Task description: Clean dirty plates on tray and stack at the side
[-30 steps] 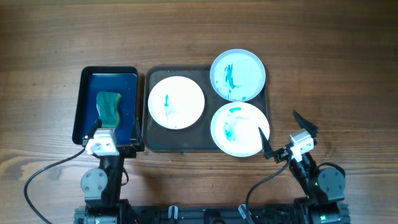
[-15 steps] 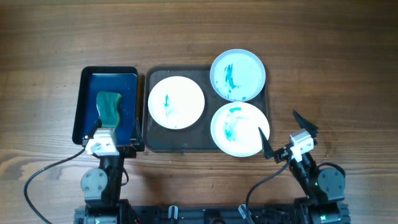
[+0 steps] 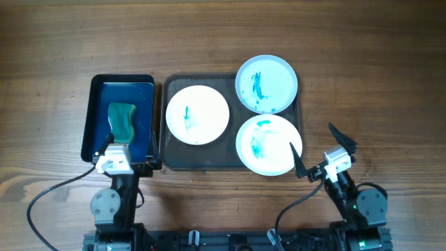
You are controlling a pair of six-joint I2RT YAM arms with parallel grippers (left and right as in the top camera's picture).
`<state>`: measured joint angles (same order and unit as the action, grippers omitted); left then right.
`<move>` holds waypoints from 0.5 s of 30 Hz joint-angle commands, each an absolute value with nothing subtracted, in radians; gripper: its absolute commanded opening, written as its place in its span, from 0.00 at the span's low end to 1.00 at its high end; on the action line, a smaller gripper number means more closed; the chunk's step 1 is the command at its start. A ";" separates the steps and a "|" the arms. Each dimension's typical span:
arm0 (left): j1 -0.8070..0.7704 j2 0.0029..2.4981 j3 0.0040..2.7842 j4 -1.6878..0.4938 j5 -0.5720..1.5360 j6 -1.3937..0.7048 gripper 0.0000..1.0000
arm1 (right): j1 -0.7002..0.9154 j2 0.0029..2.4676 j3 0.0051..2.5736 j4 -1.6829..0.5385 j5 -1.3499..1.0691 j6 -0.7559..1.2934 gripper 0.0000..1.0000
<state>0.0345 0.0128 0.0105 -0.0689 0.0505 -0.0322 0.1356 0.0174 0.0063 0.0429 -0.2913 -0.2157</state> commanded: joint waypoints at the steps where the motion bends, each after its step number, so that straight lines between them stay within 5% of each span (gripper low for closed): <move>1: 0.036 0.005 0.006 -0.065 0.063 -0.078 1.00 | 0.134 0.007 0.006 0.056 -0.316 -0.233 1.00; 8: 0.036 0.030 0.055 -0.113 0.058 -0.121 1.00 | 0.134 0.075 0.072 0.057 -0.383 -0.157 1.00; 15: 0.036 0.270 0.283 -0.200 0.089 -0.121 1.00 | 0.134 0.421 0.310 0.059 -0.453 -0.154 1.00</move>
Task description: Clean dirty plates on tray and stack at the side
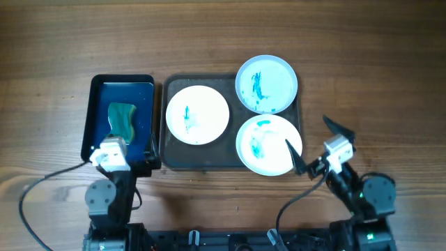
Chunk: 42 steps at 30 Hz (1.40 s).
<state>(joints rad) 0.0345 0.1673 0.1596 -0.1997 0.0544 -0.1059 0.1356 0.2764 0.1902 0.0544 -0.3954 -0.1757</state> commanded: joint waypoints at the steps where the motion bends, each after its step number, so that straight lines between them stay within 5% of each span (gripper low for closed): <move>1: 0.036 0.307 0.314 -0.200 0.098 -0.121 1.00 | 0.134 0.479 0.351 0.059 -0.467 -0.154 1.00; 9: 0.036 0.733 0.799 -0.580 0.115 -0.120 1.00 | 0.134 0.989 0.831 -0.094 -0.572 -0.094 1.00; 16: 0.036 1.150 1.300 -0.859 0.332 -0.217 1.00 | 0.144 1.330 1.363 -0.641 -0.630 -0.113 1.00; 24: 0.036 1.307 1.306 -0.964 0.400 -0.218 1.00 | 0.153 1.363 1.383 -0.661 -0.649 0.074 1.00; 30: 0.038 1.315 1.306 -0.978 0.351 -0.217 1.00 | 0.299 1.466 1.399 -0.794 -0.364 0.141 0.97; 34: 0.051 1.315 1.306 -1.023 0.092 -0.218 1.00 | 0.404 1.620 1.473 -0.897 -0.255 0.217 0.92; 40: 0.051 1.328 1.306 -1.043 0.049 -0.218 1.00 | 0.527 1.816 1.493 -0.874 -0.190 0.221 0.80; 42: 0.051 1.354 1.306 -1.050 0.046 -0.218 1.00 | 0.568 1.872 1.492 -0.834 -0.130 0.245 0.69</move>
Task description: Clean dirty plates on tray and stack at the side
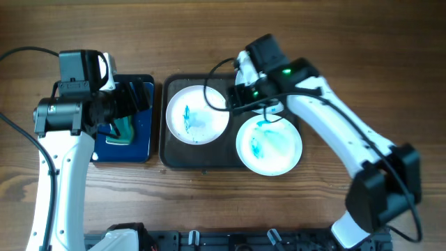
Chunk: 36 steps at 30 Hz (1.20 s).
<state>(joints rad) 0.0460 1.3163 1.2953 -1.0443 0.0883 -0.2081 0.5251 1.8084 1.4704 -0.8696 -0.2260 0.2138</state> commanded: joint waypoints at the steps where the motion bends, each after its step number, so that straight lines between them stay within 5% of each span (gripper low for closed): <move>1: 0.051 1.362 1.306 -1.048 0.046 -0.218 1.00 | 0.580 1.890 1.492 -0.811 -0.131 0.252 0.64; 15: 0.051 1.449 1.306 -1.060 -0.021 -0.218 1.00 | 0.598 2.126 1.492 -0.647 -0.090 0.428 0.32; 21: 0.051 1.468 1.306 -1.056 -0.031 -0.217 1.00 | 0.598 2.146 1.491 -0.637 -0.089 0.473 0.04; 33: 0.166 1.732 1.300 -1.010 -0.103 -0.187 0.99 | 0.598 2.148 1.491 -0.641 -0.089 0.470 0.05; 36: 0.216 1.826 1.300 -0.994 -0.031 -0.147 0.88 | 0.598 2.148 1.491 -0.638 -0.090 0.472 0.10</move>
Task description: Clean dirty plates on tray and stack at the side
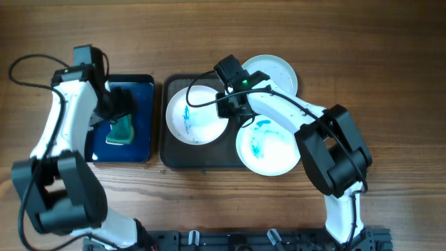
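Three white plates smeared with blue lie on the dark tray point(167, 159): one at the left point(194, 120), one at the back right point(279, 72) partly under my right arm, one at the front right point(270, 148). My right gripper point(227, 109) is at the left plate's right rim; its dark fingers blend into the tray. A green sponge point(122, 131) lies in the blue tray point(143, 139). My left gripper point(121, 106) hangs over the sponge's far end, its fingers spread apart.
The blue tray sits directly left of the dark tray on a wooden table point(390, 84). Cables loop off both arms: one at the far left point(21, 66), one over the left plate point(202, 89). The arm bases stand at the front edge.
My right gripper has shifted from the back rim of the left plate to its right rim, uncovering the back right plate. The left gripper stays over the sponge, the arm swung further back.
At first both arms were folded at the front edge, the right gripper open beside the tray. By 1.2 s ago both had reached out, the left over the sponge tray, the right over the back of the plate tray. Plates and sponge have not moved.
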You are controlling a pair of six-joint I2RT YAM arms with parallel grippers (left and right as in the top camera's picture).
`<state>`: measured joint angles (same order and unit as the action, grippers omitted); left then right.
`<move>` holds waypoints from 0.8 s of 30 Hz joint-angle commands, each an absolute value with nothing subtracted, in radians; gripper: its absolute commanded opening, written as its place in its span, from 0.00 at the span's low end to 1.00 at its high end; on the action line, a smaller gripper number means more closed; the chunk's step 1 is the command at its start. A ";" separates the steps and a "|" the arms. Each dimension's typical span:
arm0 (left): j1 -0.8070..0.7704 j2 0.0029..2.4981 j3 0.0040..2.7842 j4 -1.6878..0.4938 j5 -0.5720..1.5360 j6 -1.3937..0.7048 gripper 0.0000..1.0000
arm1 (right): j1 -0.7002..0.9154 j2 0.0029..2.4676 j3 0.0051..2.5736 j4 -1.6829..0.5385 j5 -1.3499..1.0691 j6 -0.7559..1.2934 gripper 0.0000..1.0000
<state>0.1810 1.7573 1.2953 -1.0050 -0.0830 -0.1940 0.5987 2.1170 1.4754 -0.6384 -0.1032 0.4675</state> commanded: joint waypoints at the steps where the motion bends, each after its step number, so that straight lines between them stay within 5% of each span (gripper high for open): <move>1: 0.219 1.855 1.299 -0.988 -0.015 -0.135 0.86 | 0.598 2.148 1.491 -0.636 -0.090 0.472 0.09; 8: 0.218 1.970 1.287 -0.962 -0.020 -0.135 0.74 | 0.598 2.148 1.491 -0.638 -0.089 0.471 0.10; 10: 0.218 1.977 1.287 -0.948 -0.020 -0.135 0.59 | 0.598 2.148 1.491 -0.637 -0.090 0.471 0.10; 11: 0.218 1.977 1.287 -0.931 -0.020 -0.135 0.38 | 0.598 2.148 1.491 -0.637 -0.090 0.471 0.10; 12: 0.218 1.977 1.287 -0.923 -0.020 -0.135 0.27 | 0.598 2.148 1.491 -0.637 -0.090 0.471 0.10; 16: 0.218 1.977 1.288 -0.905 -0.020 -0.135 0.04 | 0.598 2.148 1.491 -0.636 -0.090 0.471 0.10; 24: 0.216 1.889 1.420 -1.065 0.012 -0.173 0.04 | 0.598 2.147 1.491 -0.638 -0.110 0.471 0.04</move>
<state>0.2165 1.9648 1.3293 -1.0279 -0.0280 -0.1440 0.5987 2.1216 1.4803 -0.6369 -0.1101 0.4713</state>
